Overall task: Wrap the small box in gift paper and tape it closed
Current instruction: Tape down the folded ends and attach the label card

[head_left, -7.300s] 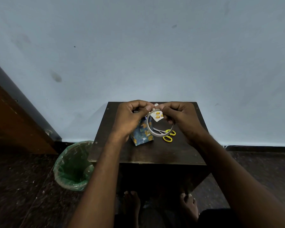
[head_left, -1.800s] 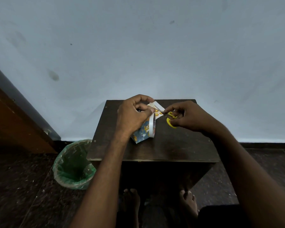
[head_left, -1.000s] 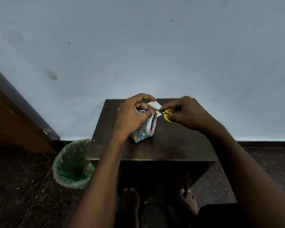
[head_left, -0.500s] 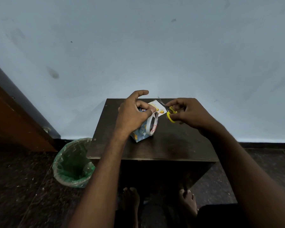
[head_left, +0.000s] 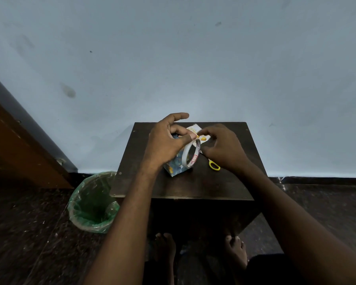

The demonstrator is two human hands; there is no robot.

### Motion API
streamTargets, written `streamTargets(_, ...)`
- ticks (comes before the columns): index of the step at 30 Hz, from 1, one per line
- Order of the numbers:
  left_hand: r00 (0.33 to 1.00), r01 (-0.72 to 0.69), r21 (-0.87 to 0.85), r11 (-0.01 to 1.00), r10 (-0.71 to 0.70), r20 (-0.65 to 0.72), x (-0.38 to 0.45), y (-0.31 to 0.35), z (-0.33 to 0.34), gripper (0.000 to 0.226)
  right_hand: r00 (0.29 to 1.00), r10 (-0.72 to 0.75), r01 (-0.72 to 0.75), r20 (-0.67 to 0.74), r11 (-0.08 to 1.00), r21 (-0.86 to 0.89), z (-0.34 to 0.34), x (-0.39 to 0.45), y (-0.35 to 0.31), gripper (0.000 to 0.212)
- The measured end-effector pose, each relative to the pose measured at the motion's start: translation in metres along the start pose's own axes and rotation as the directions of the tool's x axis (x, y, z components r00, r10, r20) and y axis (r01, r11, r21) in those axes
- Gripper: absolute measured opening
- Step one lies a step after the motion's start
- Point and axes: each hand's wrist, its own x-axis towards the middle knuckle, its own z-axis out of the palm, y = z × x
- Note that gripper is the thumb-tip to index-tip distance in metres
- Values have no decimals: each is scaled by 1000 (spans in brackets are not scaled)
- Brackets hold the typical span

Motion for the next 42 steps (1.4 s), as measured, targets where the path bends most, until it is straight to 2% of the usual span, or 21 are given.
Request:
streamTargets(2, 1000, 13, -46, 999, -13, 6, -1, 2, -1, 55, 997, -61, 52, 46, 982, 182, -4, 0, -5, 37)
streamTargets(5, 999, 47, -98, 994, -49, -20, 0, 3, -1, 55, 997, -78, 78, -10, 974, 215, -2, -3, -8, 16)
streamTargets(8, 994, 86, -134, 987, -95, -60, 1, 2, 1, 57, 997, -56, 67, -53, 966, 248, 2, -3, -7, 16)
streamTargets(14, 977, 132, -212, 968, -163, -136, 0, 4, 8, 64, 985, -114, 129, -128, 985, 118, 2, 0, -5, 15)
streamTargets(19, 972, 109, -245, 964, -155, -178, -2, 8, 10, 64, 982, -110, 112, -153, 994, 3, 4, 2, -4, 11)
streamTargets(23, 985, 91, -175, 980, -114, -128, -2, 6, 5, 63, 981, -108, 122, -162, 989, 82, 2, 0, -4, 15)
streamTargets(26, 990, 85, -112, 990, -96, -99, -1, 5, 6, 62, 967, -121, 148, -223, 983, 110, -1, -2, -8, 15)
streamTargets(30, 990, 86, -86, 993, -95, -108, 1, 5, 6, 63, 939, -171, 210, -299, 972, 104, 0, -6, -11, 22)
streamTargets(34, 985, 89, -53, 995, -96, -143, 1, 3, 6, 64, 926, -208, 255, -316, 960, 114, 2, -6, -11, 22)
streamTargets(42, 983, 66, 158, 985, -37, -179, 3, -12, 6, 77, 931, -113, 185, -348, 966, 180, 1, 3, -5, 27)
